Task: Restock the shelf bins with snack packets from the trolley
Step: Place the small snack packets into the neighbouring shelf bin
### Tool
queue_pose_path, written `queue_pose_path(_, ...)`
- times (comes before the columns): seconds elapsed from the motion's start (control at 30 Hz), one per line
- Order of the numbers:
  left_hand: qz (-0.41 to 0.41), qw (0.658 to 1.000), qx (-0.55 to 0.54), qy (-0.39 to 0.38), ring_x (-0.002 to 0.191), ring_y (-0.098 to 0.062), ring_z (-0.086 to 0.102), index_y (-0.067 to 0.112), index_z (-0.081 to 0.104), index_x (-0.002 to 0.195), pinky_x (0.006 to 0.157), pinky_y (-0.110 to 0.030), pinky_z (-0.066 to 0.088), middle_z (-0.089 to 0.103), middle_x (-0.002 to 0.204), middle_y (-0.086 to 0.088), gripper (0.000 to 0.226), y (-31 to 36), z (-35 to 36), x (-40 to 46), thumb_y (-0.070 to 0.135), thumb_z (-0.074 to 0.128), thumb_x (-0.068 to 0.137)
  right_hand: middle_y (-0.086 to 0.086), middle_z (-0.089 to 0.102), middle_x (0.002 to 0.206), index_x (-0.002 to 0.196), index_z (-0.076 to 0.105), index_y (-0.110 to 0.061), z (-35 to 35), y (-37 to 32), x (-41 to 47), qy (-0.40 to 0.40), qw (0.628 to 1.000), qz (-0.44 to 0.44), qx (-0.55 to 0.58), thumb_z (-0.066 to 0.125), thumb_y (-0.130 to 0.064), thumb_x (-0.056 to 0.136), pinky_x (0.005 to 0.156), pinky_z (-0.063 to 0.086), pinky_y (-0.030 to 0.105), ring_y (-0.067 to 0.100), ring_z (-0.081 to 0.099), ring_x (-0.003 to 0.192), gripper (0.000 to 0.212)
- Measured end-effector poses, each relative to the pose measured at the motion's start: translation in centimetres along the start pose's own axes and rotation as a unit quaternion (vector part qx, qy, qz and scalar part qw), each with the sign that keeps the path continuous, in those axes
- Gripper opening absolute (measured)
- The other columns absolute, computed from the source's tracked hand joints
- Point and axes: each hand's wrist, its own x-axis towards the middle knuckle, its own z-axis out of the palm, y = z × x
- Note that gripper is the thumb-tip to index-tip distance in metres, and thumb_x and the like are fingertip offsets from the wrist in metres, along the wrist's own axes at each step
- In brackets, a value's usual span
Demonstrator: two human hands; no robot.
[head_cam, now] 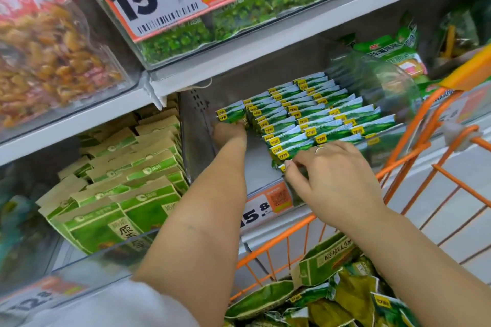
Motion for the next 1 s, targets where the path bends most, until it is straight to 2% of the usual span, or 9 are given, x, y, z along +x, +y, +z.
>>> queue_pose_path(0.1, 0.033, 0.999, 0.008, -0.006, 0.118, -0.033, 0.056, 0.007, 0.045, 0.133, 0.086, -0.034, 0.046, 0.059, 0.128, -0.016, 0.057, 0.2, 0.2, -0.1, 0.029, 0.069, 0.086, 0.000, 0.057, 0.052, 0.066, 0.069, -0.018, -0.2, 0.0, -0.1, -0.002, 1.000, -0.001, 0.010, 0.041, -0.038, 0.086, 0.080, 0.044, 0.034, 0.023, 0.055, 0.057, 0.040)
queue_pose_path(0.2, 0.056, 0.997, 0.038, -0.029, 0.118, -0.033, 0.055, 0.007, 0.047, 0.132, 0.087, -0.035, 0.045, 0.058, 0.128, -0.015, 0.056, 0.6, 0.6, -0.1, 0.033, 0.068, 0.087, 0.002, 0.064, 0.065, 0.078, 0.072, -0.016, -0.3, -0.1, -0.3, 0.025, 0.999, -0.001, 0.032, 0.038, -0.040, 0.090, 0.077, 0.042, 0.034, 0.026, 0.059, 0.069, 0.043)
queue_pose_path(0.3, 0.053, 0.997, 0.032, -0.051, 0.119, -0.033, 0.054, 0.009, 0.044, 0.136, 0.088, -0.033, 0.044, 0.055, 0.132, -0.015, 0.058, 0.7, 1.0, 0.0, 0.032, 0.065, 0.088, 0.006, 0.067, 0.079, 0.088, 0.072, -0.013, -0.4, -0.1, -0.2, 0.064, 0.996, -0.006, 0.055, 0.038, -0.038, 0.092, 0.084, 0.033, 0.034, 0.029, 0.060, 0.082, 0.042)
queue_pose_path(0.47, 0.015, 0.999, -0.012, -0.043, 0.120, -0.035, 0.052, 0.003, 0.042, 0.133, 0.088, -0.035, 0.044, 0.050, 0.136, -0.018, 0.047, 0.4, 1.2, 0.1, 0.020, 0.059, 0.092, 0.006, 0.068, 0.082, 0.088, 0.070, -0.013, -0.3, 0.0, -0.3, 0.064, 0.996, -0.005, 0.056, 0.039, -0.034, 0.091, 0.093, 0.030, 0.035, 0.030, 0.060, 0.086, 0.038)
queue_pose_path(0.63, 0.009, 0.999, -0.026, -0.032, 0.106, -0.034, 0.058, 0.001, 0.059, 0.115, 0.074, -0.031, 0.043, 0.060, 0.119, -0.014, 0.030, 0.1, 1.2, 0.1, 0.014, 0.053, 0.088, 0.006, 0.068, 0.082, 0.086, 0.070, -0.012, -0.3, 0.2, -0.2, 0.056, 0.997, -0.008, 0.057, 0.038, -0.033, 0.090, 0.095, 0.029, 0.036, 0.030, 0.060, 0.086, 0.039)
queue_pose_path(0.7, -0.015, 0.998, -0.051, -0.032, 0.108, -0.035, 0.057, -0.001, 0.058, 0.118, 0.081, -0.035, 0.048, 0.058, 0.123, -0.016, 0.036, 0.0, 1.0, 0.1, 0.016, 0.051, 0.086, 0.006, 0.068, 0.082, 0.087, 0.070, -0.012, -0.2, 0.2, -0.1, 0.049, 0.997, -0.007, 0.060, 0.037, -0.033, 0.090, 0.095, 0.029, 0.036, 0.029, 0.060, 0.086, 0.040)
queue_pose_path(0.8, -0.053, 0.996, -0.071, 0.004, 0.123, -0.037, 0.048, 0.002, 0.041, 0.135, 0.095, -0.040, 0.046, 0.047, 0.138, -0.018, 0.049, 0.8, 0.4, -0.6, 0.016, 0.049, 0.089, 0.006, 0.067, 0.082, 0.087, 0.070, -0.012, -0.3, 0.1, 0.0, 0.037, 0.997, -0.005, 0.065, 0.038, -0.034, 0.090, 0.092, 0.033, 0.036, 0.029, 0.059, 0.086, 0.040)
queue_pose_path(0.9, -0.062, 0.988, -0.136, 0.031, 0.131, -0.034, 0.041, 0.004, 0.032, 0.141, 0.100, -0.038, 0.039, 0.038, 0.146, -0.015, 0.053, 2.9, -1.1, -2.5, 0.022, 0.049, 0.094, 0.003, 0.066, 0.090, 0.094, 0.070, -0.015, -1.4, 0.0, 0.3, -0.011, 0.988, 0.024, 0.151, 0.048, -0.034, 0.093, 0.076, 0.038, 0.030, 0.023, 0.055, 0.097, 0.029)
queue_pose_path(1.0, -0.018, 0.973, -0.231, -0.018, 0.126, -0.032, 0.048, 0.004, 0.039, 0.139, 0.099, -0.038, 0.041, 0.047, 0.139, -0.015, 0.054, 4.7, -3.3, -7.6, 0.012, 0.055, 0.088, -0.002, 0.065, 0.102, 0.099, 0.070, -0.018, -2.9, 0.1, 0.5, -0.046, 0.955, 0.062, 0.287, 0.058, -0.027, 0.093, 0.080, 0.034, 0.025, 0.016, 0.052, 0.105, 0.015)
